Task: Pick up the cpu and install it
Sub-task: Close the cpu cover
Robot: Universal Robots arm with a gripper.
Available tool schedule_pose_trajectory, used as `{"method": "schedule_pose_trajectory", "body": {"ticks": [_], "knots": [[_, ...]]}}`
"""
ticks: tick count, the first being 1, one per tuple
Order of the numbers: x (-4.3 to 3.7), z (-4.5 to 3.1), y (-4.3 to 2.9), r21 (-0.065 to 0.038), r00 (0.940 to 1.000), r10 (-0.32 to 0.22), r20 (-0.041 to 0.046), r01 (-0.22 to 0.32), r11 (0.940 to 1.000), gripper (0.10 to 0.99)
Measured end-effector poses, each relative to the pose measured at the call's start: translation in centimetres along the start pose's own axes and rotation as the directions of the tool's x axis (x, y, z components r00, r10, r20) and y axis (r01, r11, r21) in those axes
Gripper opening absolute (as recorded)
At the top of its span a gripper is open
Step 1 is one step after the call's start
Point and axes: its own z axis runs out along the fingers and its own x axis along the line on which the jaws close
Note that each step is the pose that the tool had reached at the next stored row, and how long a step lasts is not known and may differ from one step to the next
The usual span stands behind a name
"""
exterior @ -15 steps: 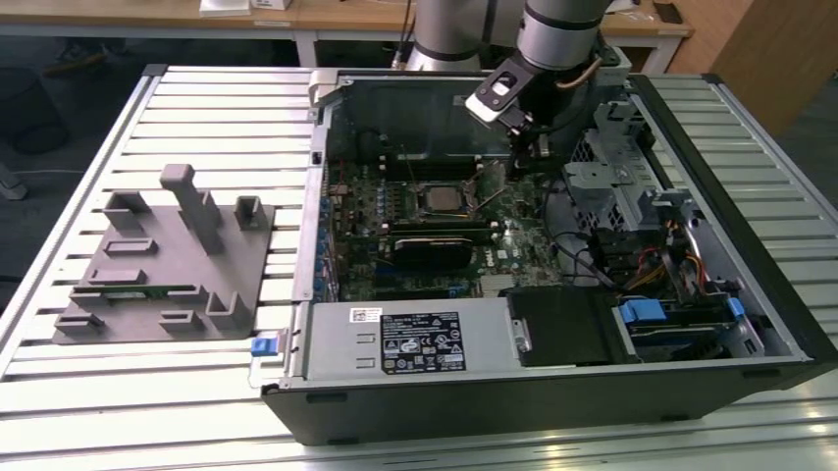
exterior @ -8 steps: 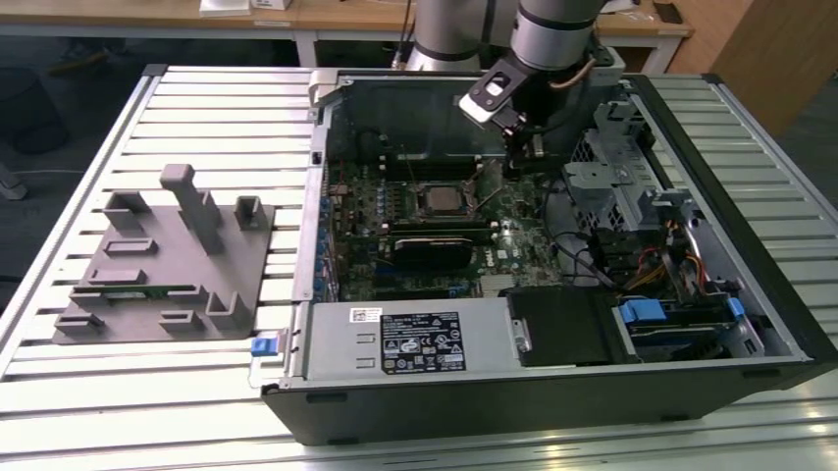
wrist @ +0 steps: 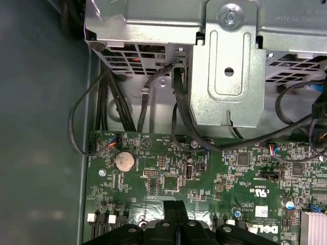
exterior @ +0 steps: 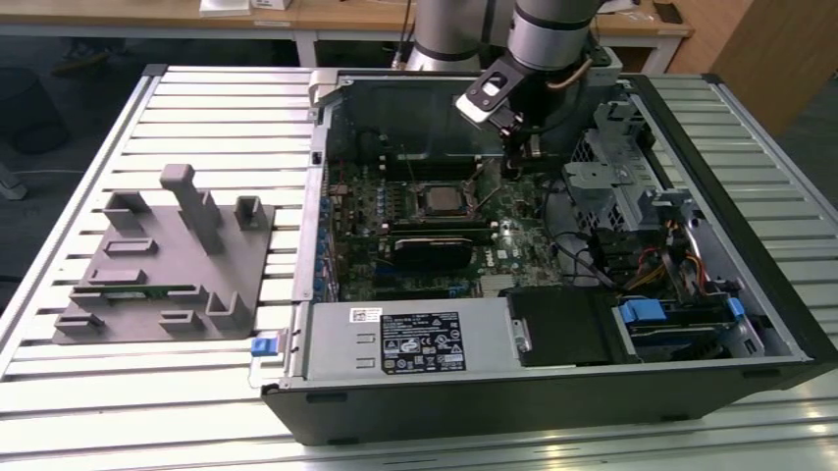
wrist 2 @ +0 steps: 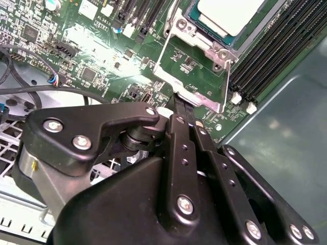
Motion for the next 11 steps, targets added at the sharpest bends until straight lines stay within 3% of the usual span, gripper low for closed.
{"method": "schedule_pose_trajectory", "body": {"ticks": [11], "knots": [[0.01,0.00,-0.30,0.000,1.0000,0.000,0.0000,0.000,1.0000,0.106]]}}
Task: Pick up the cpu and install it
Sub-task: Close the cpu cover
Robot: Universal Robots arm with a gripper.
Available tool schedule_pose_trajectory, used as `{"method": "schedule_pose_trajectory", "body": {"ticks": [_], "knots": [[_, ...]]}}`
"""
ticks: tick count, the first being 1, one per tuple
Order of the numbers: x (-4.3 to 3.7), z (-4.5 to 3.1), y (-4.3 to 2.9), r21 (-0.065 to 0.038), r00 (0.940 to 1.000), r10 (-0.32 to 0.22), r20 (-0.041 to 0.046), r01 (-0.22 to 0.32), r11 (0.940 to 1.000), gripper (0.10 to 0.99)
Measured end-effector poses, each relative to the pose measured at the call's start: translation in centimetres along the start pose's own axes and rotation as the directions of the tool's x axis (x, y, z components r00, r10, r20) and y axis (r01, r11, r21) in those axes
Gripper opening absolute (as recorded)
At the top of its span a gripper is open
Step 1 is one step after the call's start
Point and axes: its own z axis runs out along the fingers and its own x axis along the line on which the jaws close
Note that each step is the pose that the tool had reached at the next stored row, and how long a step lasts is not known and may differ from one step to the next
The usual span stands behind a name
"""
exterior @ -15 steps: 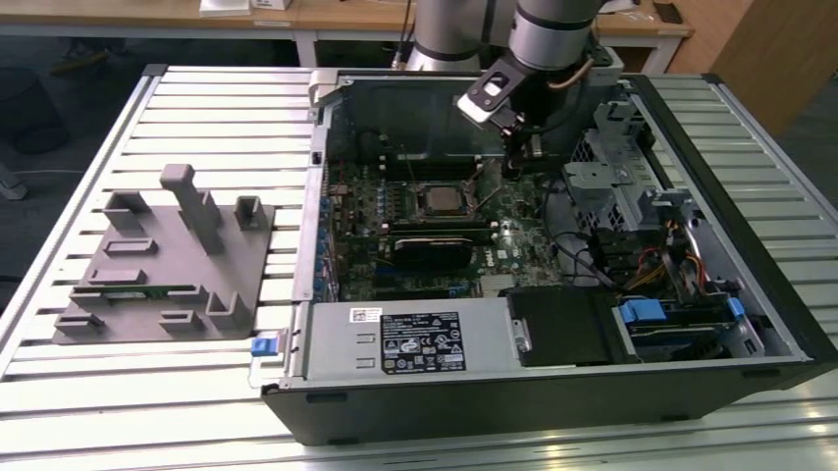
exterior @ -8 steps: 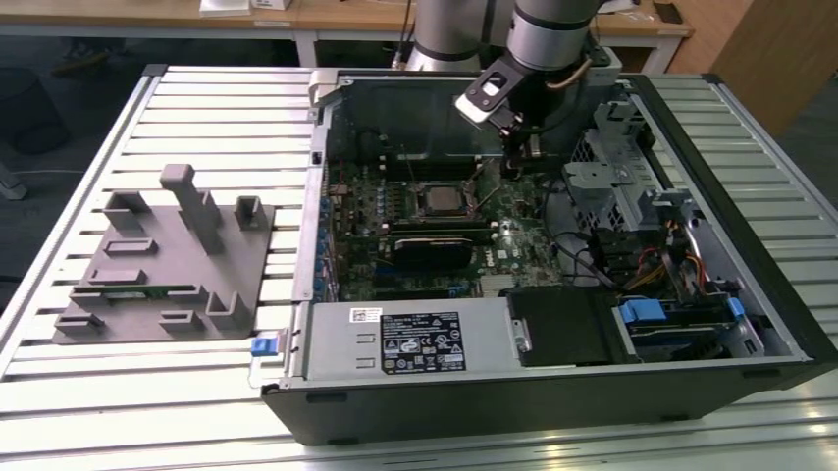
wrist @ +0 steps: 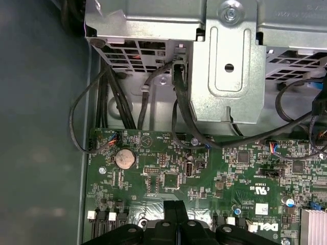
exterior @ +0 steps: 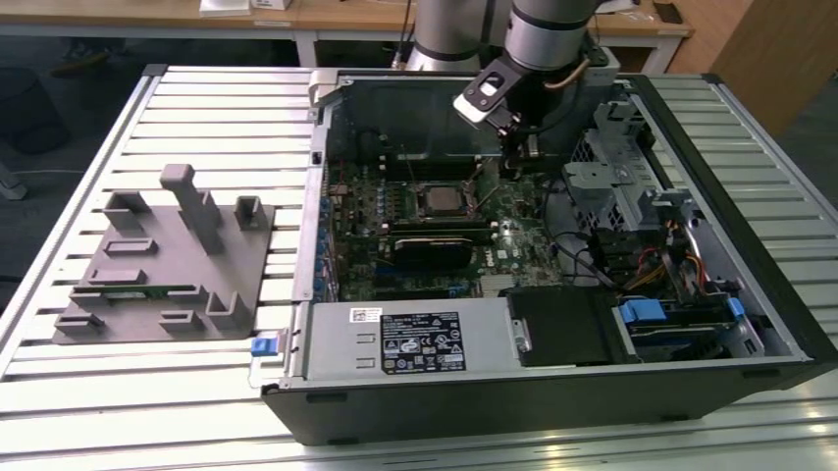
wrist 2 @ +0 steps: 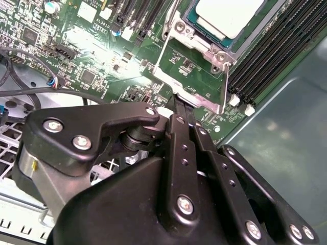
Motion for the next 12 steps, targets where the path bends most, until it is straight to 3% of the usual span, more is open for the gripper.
{"method": "schedule_pose_trajectory", "body": {"ticks": [12], "knots": [[0.02,0.05,-0.50,0.000,1.0000,0.000,0.0000,0.000,1.0000,0.106]]}}
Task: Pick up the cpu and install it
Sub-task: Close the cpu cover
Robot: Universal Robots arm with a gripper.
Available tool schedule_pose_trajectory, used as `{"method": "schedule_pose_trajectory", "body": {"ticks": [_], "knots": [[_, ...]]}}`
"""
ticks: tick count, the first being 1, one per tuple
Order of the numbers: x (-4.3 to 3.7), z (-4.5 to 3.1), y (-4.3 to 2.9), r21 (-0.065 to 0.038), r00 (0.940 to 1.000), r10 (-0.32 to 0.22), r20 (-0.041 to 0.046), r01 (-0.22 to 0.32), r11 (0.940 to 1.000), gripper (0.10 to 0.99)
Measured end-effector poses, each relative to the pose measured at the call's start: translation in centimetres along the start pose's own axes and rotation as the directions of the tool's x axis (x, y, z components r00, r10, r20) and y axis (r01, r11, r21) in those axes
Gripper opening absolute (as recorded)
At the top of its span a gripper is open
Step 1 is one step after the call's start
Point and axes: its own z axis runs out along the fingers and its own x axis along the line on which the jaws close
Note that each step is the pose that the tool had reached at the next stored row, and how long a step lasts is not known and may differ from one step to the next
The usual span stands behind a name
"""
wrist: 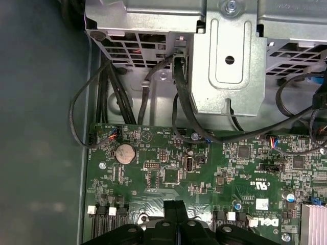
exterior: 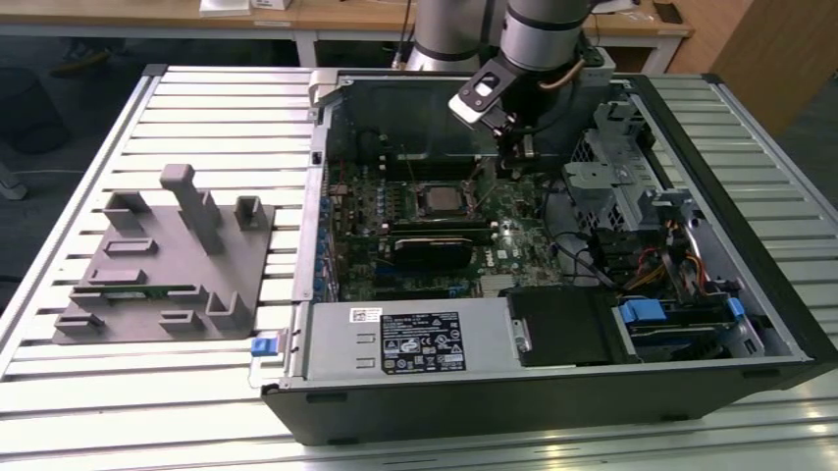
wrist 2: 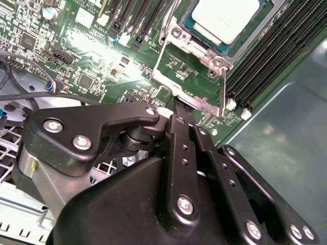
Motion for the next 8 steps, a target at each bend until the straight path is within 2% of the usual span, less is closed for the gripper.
{"method": "schedule_pose_trajectory", "body": {"ticks": [8], "knots": [[0.03,0.11,-0.93,0.000,1.0000,0.000,-0.0001,0.000,1.0000,0.106]]}}
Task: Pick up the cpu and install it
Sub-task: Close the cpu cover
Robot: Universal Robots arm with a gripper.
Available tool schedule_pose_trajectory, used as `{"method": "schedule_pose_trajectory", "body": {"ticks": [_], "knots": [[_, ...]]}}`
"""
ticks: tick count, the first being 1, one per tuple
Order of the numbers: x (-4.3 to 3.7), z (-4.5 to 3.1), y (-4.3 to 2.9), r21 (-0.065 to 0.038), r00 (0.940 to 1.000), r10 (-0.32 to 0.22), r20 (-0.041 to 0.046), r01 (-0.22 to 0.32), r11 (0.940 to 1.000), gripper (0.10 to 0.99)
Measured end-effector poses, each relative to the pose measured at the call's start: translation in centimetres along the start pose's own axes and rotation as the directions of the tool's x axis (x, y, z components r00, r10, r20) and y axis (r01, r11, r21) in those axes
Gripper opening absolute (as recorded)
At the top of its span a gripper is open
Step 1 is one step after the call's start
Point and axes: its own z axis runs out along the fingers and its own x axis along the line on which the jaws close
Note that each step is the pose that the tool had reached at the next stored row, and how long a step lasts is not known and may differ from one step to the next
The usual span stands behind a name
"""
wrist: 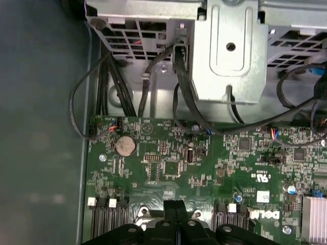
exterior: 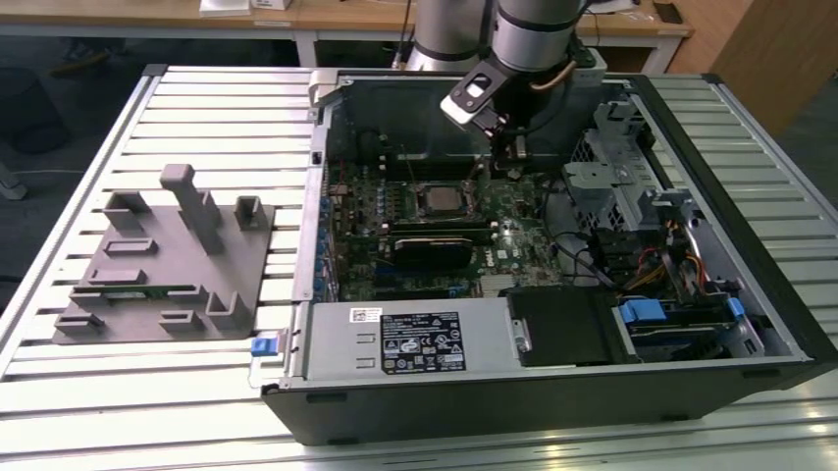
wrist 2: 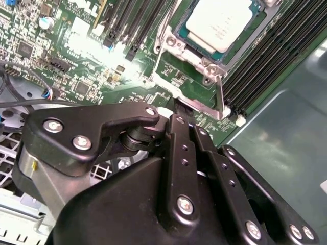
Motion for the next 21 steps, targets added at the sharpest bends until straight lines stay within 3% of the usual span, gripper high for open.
{"method": "schedule_pose_trajectory", "body": {"ticks": [21], "knots": [[0.06,0.18,-1.72,0.000,1.0000,0.000,0.0000,0.000,1.0000,0.106]]}}
